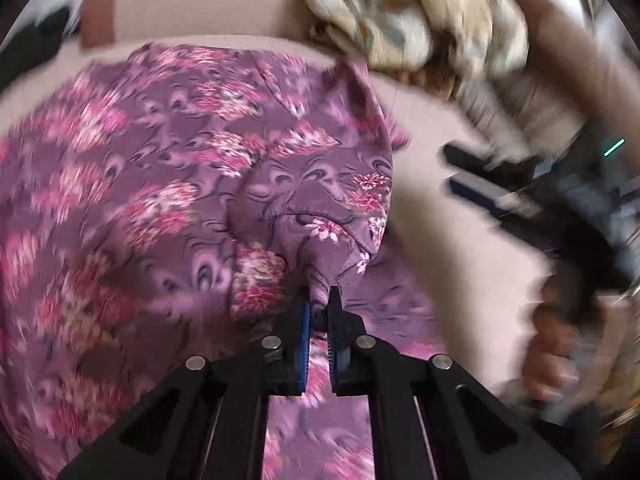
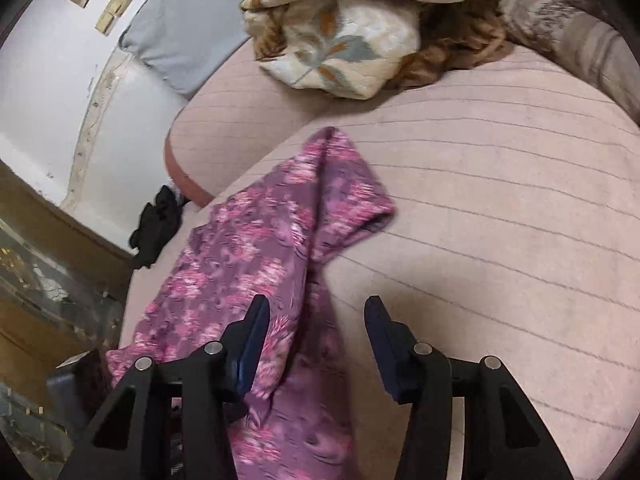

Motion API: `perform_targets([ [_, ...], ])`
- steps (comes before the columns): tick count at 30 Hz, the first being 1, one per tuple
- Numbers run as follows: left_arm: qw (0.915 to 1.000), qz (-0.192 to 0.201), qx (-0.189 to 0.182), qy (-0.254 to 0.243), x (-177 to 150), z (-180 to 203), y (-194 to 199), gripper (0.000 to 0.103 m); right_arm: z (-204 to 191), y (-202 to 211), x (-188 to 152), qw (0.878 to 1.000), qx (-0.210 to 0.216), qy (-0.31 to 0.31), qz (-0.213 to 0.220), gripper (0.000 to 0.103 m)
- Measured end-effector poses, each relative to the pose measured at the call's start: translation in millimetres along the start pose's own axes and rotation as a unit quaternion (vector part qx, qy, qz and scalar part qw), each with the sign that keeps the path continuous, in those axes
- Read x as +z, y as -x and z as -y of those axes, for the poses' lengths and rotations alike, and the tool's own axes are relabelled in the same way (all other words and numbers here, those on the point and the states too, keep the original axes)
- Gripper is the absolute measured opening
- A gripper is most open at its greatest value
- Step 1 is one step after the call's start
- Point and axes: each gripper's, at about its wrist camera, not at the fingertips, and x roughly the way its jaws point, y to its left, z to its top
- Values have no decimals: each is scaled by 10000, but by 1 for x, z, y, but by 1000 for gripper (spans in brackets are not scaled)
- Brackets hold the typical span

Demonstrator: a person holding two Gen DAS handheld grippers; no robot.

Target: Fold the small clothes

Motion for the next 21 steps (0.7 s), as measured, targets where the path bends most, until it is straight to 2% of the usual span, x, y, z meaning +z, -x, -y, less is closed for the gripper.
perform_targets([
  [2,9956,53,-606,710,3,-27,25,6,-11,-10,15,9999,102,0,-93,56],
  [4,9833,169,-1227,1334,2,-53,45,6,-21,-27,32,9997,11,5,-223,56],
  [6,9700,231,-1613,1805,-3,-77,56,6,-28,-45,46,9986,-430,104,-273,56],
  [8,9541,279,-1793,2380,-16,-109,66,6,-30,-57,49,9958,-818,17,-405,57],
  [10,9409,301,-2052,2677,-27,-128,71,6,-35,-57,41,9973,-637,-37,-370,57],
  [11,9311,335,-2257,2847,-39,-137,75,6,-36,-56,35,9977,-557,-73,-390,57],
  [13,9205,301,-2479,3005,-58,-150,79,6,-38,-58,18,9979,-356,-124,-529,57],
  [15,9191,140,-2400,3121,-71,-162,72,7,-39,-65,5,9968,-422,-48,-683,57],
  [18,9357,86,-1638,3122,-84,-174,68,10,-32,-84,-4,9947,-475,-182,-892,57],
  [21,9471,343,-1303,2914,-77,-169,83,39,-28,-98,-4,9939,-434,-307,-965,57],
])
